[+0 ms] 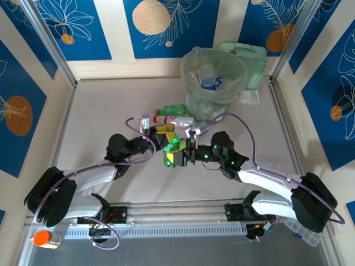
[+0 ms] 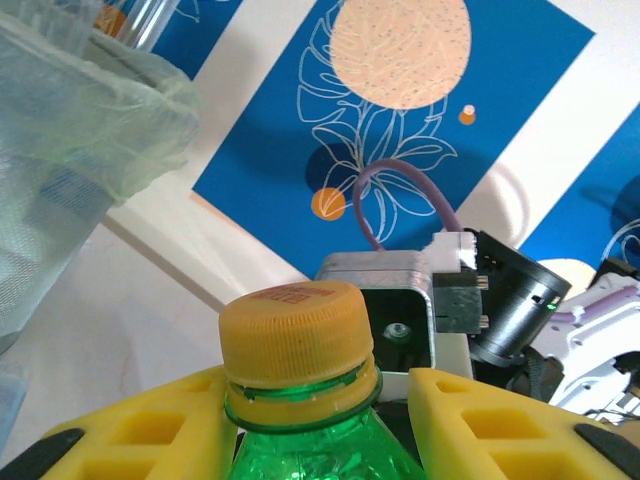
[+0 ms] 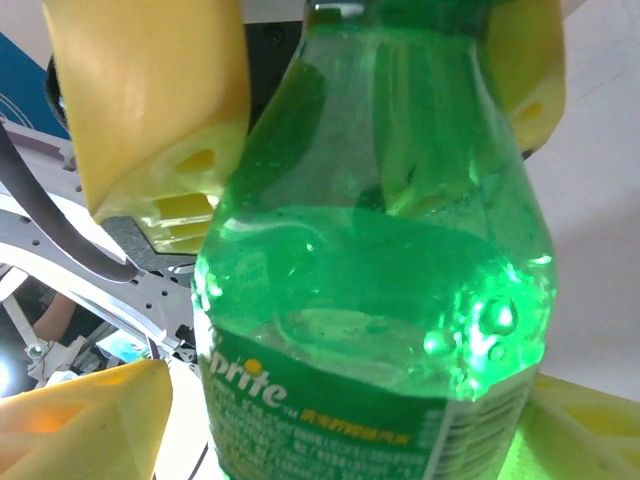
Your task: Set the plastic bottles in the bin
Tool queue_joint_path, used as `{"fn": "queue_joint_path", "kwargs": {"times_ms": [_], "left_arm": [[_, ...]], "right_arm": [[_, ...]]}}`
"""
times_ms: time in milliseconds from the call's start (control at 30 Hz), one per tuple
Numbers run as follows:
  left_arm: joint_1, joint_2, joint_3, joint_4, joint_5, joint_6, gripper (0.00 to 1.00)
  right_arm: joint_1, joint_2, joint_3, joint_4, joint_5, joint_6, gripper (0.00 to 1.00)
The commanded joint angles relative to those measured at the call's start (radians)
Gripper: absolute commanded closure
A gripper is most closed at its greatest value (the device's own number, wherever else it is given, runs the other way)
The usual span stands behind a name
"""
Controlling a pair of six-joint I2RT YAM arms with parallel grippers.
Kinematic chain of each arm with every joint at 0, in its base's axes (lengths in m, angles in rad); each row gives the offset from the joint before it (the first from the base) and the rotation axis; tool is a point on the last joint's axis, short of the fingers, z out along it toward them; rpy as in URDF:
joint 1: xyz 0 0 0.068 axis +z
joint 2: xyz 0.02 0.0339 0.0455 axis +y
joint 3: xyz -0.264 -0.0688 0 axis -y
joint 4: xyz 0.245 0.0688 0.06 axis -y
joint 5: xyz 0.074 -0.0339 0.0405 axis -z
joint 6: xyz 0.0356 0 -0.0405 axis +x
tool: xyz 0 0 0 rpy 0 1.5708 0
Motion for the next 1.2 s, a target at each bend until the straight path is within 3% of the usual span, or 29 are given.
{"fn": "queue_joint_path", "kwargs": {"times_ms": [0, 200, 333, 433, 533, 667, 767, 867, 967, 1167], "left_arm": [[-0.015, 0.013, 0.006, 0.074, 0.043, -0.006, 0.71], [-0.021, 0.012, 0.011, 0.062, 0.044, -0.001, 0.69], [-0.028, -0.011, 0.011, 0.022, 0.037, 0.026, 0.52], [-0.029, -0.061, 0.006, -0.074, 0.001, 0.079, 0.35], [-0.029, -0.182, -0.003, -0.274, -0.128, 0.158, 0.27], [-0.039, -0.41, 0.044, -0.803, -0.519, 0.248, 0.2], [-0.039, -0.525, 0.037, -0.976, -0.717, 0.288, 0.18], [-0.039, -0.582, -0.01, -0.967, -0.798, 0.279, 0.18], [-0.039, -0.595, -0.026, -0.952, -0.793, 0.267, 0.18], [-0.039, -0.564, -0.016, -0.964, -0.783, 0.25, 0.18]], "right_arm": [[0.011, -0.022, 0.025, 0.03, -0.02, -0.012, 0.26], [0.011, -0.042, 0.024, -0.012, 0.028, -0.03, 0.4], [0.011, -0.051, 0.02, -0.019, 0.04, -0.034, 0.43], [0.011, -0.066, 0.017, -0.035, 0.058, -0.051, 0.45], [0.011, -0.097, 0.011, -0.086, 0.128, -0.089, 0.47], [0.019, -0.139, 0.017, -0.171, 0.25, -0.167, 0.52], [0.108, -0.149, 0.082, -0.307, 0.458, -0.326, 0.56], [0.179, -0.149, 0.165, -0.4, 0.642, -0.429, 0.54], [0.196, -0.149, 0.278, -0.524, 0.779, -0.438, 0.54], [0.113, -0.059, 0.627, -0.739, 0.896, -0.444, 0.54]]}}
